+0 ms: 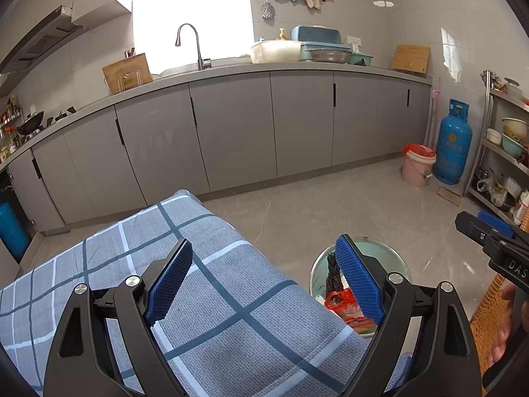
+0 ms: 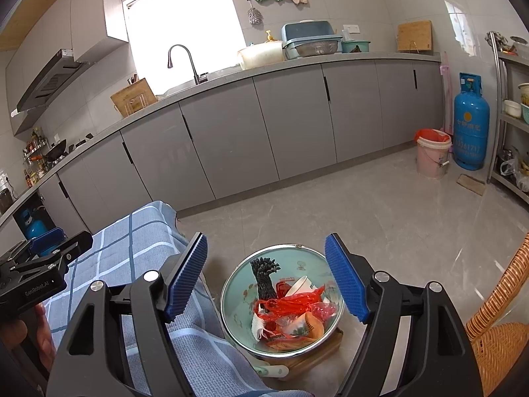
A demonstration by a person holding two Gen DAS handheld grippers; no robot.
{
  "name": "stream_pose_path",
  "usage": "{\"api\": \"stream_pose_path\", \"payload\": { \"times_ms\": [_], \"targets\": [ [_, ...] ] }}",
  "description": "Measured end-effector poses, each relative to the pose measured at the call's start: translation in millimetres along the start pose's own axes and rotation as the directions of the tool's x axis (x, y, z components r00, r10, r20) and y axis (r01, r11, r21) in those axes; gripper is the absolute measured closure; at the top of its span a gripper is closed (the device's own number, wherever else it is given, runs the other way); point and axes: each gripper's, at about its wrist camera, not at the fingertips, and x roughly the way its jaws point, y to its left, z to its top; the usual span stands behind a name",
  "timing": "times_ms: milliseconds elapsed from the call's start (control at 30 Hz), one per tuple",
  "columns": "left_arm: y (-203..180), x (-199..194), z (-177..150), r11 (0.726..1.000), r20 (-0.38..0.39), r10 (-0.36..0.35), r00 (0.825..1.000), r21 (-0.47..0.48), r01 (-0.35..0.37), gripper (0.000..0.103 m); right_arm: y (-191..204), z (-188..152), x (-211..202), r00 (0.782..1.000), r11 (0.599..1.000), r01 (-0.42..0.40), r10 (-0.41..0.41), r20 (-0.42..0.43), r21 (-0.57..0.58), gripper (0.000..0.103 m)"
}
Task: Collect trash
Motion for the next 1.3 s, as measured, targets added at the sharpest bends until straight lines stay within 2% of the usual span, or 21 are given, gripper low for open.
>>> {"api": "stream_pose_path", "payload": {
  "times_ms": [200, 300, 433, 700, 1300],
  "targets": [
    [-1.5, 0.9, -0.8, 1.0, -0.001, -0.005, 1.0, 0.006, 0.005, 0.016, -1.2, -1.6, -0.5, 1.0, 1.0, 0.001, -0.001, 0.002, 0.001, 0.029],
    [-1.7, -0.8, -0.2, 1.0, 0.008, -0.001, 1.0, 0.005, 0.001, 0.007, -1.9, -2.1, -0.8, 1.0, 1.0, 0.0, 0.0, 0.001, -0.001, 0.029],
    [-3.2, -4.0, 0.9, 1.0, 0.017, -0.02, 1.0, 0.009, 0.02, 0.004, -2.7, -3.4, -1.9, 1.0, 1.0, -0.001, 0.001, 0.0, -0.001, 0.029],
    [-10.8, -9.1, 0.6, 0.999, 0.034, -0.041, 0.999, 0.032, 0.04, 0.004, -3.1, -4.0, -3.8, 1.0, 1.0, -0.002, 0.002, 0.005, 0.0, 0.029],
    [-11.3, -9.1, -0.6, 0.999, 0.031, -0.013, 0.999, 0.038, 0.011, 0.004, -1.9, -4.6, -5.5, 1.0, 1.0, -0.007, 0.007, 0.004, 0.0, 0.029]
  ]
}}
